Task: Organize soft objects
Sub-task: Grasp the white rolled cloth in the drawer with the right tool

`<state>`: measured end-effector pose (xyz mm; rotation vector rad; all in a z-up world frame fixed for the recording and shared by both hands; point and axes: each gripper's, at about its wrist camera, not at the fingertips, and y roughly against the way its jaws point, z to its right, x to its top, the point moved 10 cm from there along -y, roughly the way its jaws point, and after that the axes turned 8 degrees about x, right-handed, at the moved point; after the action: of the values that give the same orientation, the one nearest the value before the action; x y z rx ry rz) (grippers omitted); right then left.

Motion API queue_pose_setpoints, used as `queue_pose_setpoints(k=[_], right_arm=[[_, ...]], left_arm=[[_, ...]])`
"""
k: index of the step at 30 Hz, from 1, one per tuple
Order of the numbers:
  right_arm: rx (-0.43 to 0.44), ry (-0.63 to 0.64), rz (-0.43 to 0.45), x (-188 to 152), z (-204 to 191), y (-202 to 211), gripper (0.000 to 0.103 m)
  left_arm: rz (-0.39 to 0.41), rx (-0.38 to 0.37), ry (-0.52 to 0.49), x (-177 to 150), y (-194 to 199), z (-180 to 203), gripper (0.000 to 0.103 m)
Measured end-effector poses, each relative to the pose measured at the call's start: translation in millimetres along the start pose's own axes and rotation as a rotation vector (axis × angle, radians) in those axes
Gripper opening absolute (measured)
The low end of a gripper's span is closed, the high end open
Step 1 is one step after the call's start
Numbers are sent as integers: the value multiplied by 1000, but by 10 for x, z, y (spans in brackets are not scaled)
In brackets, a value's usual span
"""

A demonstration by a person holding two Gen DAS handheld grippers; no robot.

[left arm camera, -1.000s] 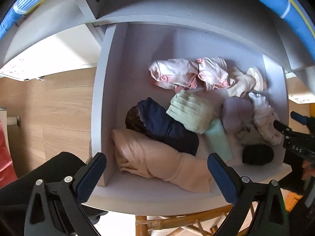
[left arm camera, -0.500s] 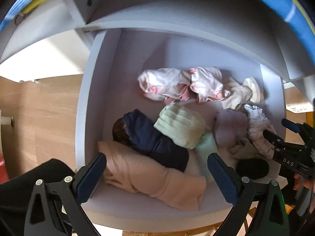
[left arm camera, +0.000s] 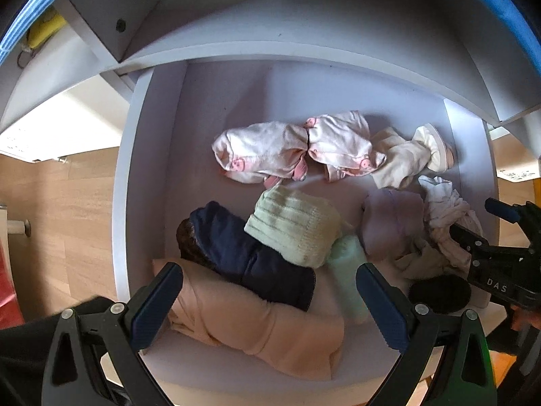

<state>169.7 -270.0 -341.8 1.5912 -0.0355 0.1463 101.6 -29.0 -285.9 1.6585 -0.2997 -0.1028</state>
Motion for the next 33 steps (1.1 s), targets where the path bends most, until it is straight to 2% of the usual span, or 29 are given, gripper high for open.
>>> queue_pose_setpoints(k=[4, 13, 15, 18, 21, 25, 27, 33], right_arm=[[5, -9, -14, -22, 0, -93, 78], [8, -1, -88, -131, 13, -500, 77], [7, 8, -107, -160, -5, -596, 70], [4, 10, -121, -196, -16, -695, 68], [-30, 30, -169, -302, -15, -811, 56], [-44, 26, -128, -261, -10, -741, 47], [-27, -9, -91, -218, 15, -649, 46], [37, -120, -68, -322, 78, -580, 46]], left_arm=[[-6, -25, 33, -14, -56, -37, 103], [-18, -10, 42, -51, -106, -128, 103], [-23, -5, 51, -53, -127, -155, 103], [-34, 2, 68, -59, -168, -205, 103], [-46, 4, 71, -79, -214, -224, 103], [-62, 7, 62, -96, -280, -207, 103], [-70, -2, 63, -91, -331, -197, 103], [-79, -49, 68, 11, -448, -74, 103]])
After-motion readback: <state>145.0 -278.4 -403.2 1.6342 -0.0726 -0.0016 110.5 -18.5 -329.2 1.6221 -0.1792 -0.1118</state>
